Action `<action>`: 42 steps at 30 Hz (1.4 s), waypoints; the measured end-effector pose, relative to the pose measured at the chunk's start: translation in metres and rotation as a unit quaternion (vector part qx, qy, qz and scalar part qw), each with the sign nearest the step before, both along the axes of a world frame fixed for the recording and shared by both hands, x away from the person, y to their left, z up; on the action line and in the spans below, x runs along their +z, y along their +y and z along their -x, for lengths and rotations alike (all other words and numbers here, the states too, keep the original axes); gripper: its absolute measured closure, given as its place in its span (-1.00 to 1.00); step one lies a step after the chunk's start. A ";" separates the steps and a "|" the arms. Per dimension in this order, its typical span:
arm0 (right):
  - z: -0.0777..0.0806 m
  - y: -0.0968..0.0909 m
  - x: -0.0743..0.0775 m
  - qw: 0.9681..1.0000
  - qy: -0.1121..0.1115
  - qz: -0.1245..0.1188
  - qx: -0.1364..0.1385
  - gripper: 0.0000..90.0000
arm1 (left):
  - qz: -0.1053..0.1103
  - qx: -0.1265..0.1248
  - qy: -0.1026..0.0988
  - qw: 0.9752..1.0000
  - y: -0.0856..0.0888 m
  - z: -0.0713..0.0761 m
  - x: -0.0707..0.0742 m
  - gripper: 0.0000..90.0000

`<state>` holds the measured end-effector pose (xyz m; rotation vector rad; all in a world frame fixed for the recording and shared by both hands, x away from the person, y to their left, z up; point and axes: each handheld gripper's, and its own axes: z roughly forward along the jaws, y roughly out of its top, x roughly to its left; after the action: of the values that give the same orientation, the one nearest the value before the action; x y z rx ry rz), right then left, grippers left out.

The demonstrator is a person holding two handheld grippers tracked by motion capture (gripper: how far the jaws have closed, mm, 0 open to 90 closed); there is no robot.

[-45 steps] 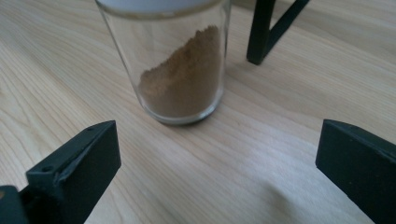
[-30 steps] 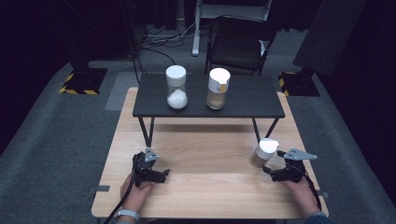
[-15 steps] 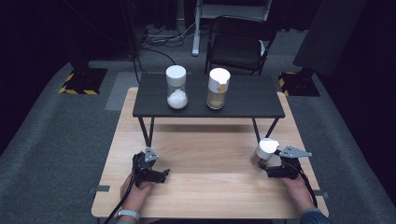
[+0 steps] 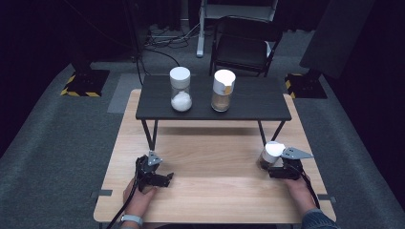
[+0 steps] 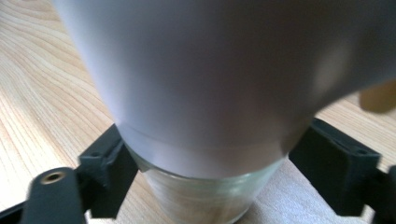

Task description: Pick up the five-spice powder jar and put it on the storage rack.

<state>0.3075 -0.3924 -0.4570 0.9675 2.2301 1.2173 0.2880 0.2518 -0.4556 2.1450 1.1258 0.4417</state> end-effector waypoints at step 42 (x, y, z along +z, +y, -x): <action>0.005 0.012 0.057 1.000 -0.018 -0.010 0.021 -0.31 | 0.000 0.001 -0.001 1.000 0.000 0.000 0.000 -1.00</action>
<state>0.3024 -0.3807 -0.4001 0.9030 2.2248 1.2690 0.2878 0.2516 -0.4556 2.1442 1.1263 0.4442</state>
